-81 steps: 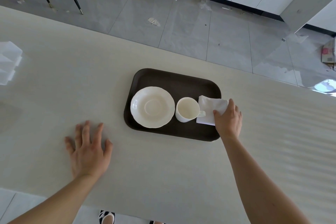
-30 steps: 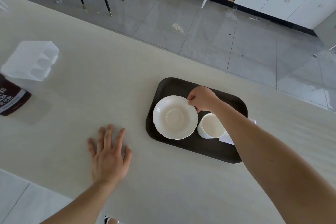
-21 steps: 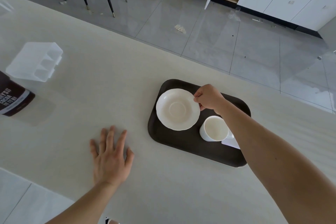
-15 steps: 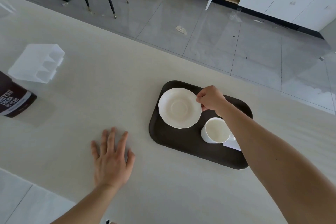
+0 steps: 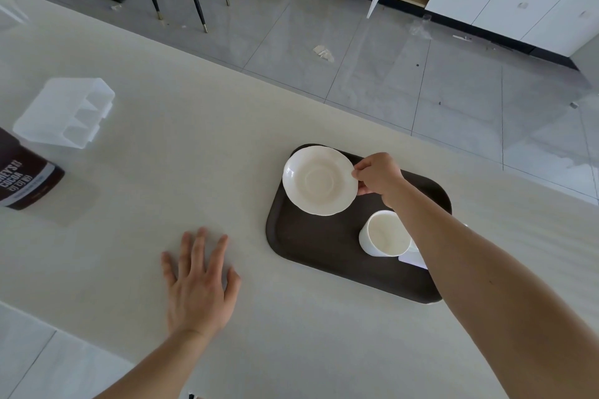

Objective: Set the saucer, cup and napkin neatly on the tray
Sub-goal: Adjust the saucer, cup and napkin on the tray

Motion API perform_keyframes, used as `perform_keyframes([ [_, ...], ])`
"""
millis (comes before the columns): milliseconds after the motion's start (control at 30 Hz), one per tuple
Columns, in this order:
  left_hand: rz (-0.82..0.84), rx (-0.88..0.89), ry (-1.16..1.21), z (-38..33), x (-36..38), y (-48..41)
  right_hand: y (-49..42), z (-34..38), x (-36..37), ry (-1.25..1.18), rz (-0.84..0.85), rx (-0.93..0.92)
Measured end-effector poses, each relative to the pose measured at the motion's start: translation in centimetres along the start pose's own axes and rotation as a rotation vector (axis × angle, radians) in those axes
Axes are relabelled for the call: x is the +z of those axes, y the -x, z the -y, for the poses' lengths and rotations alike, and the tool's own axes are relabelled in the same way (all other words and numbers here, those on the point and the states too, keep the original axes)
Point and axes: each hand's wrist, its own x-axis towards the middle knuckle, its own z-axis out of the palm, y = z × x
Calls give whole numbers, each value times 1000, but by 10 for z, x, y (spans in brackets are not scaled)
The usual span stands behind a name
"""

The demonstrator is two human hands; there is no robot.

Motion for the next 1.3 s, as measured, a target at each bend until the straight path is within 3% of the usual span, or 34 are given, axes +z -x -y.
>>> perform_keyframes([
  [1300,7,-8,-19,3,5,-1,1,-4,-2,-232,54,50],
])
